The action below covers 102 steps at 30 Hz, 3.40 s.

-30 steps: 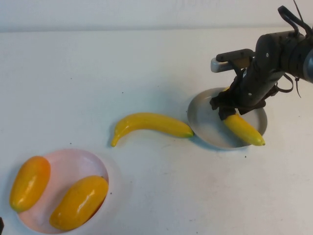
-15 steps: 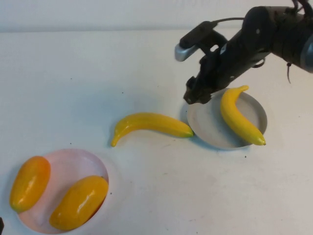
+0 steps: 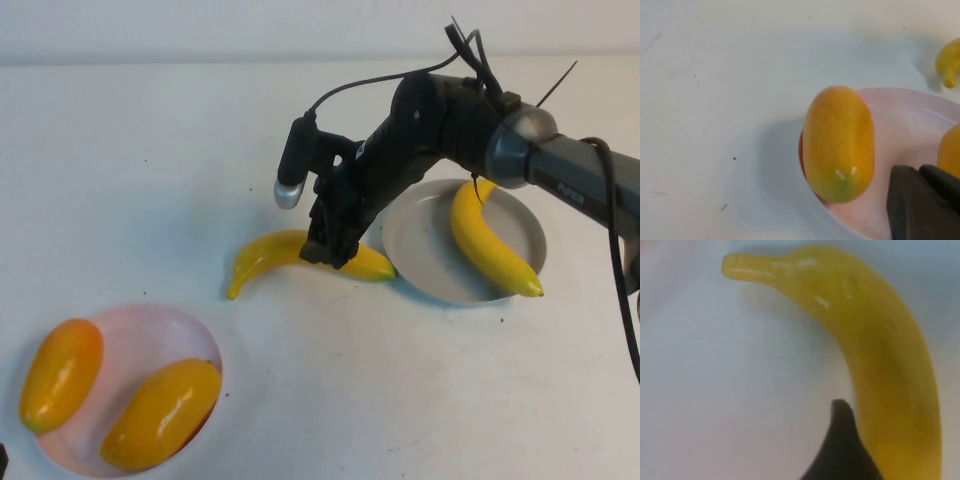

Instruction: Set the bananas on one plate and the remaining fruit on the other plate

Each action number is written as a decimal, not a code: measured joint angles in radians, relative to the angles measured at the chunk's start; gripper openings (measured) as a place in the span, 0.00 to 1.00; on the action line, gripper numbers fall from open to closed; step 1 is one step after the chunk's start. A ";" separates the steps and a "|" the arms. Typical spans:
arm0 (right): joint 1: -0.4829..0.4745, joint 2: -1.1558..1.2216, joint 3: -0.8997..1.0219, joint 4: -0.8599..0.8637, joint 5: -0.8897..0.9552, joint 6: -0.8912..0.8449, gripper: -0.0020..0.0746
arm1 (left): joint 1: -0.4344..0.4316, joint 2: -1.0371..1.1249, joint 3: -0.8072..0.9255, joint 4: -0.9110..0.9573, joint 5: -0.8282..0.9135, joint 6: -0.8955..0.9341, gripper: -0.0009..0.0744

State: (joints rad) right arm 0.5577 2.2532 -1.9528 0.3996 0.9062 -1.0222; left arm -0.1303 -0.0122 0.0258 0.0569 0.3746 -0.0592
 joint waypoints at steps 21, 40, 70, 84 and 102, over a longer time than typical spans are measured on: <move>0.000 0.080 -0.018 -0.027 -0.026 0.087 0.42 | 0.000 0.000 0.000 0.000 0.000 0.000 0.01; -0.096 -0.259 0.260 -0.366 0.046 1.240 0.42 | 0.000 0.000 0.000 0.000 0.000 0.000 0.01; -0.076 -0.547 0.534 -0.346 0.091 1.254 0.30 | 0.000 0.000 0.000 0.000 0.000 0.000 0.01; -0.068 -1.138 0.961 -0.315 0.184 1.232 0.01 | 0.000 0.000 0.000 0.000 0.000 0.000 0.01; -0.232 -1.573 1.520 -0.621 -0.483 1.232 0.01 | -0.002 0.000 0.000 0.000 0.000 0.000 0.01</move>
State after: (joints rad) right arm 0.3260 0.6804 -0.4330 -0.2211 0.4229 0.2100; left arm -0.1326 -0.0122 0.0258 0.0569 0.3746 -0.0592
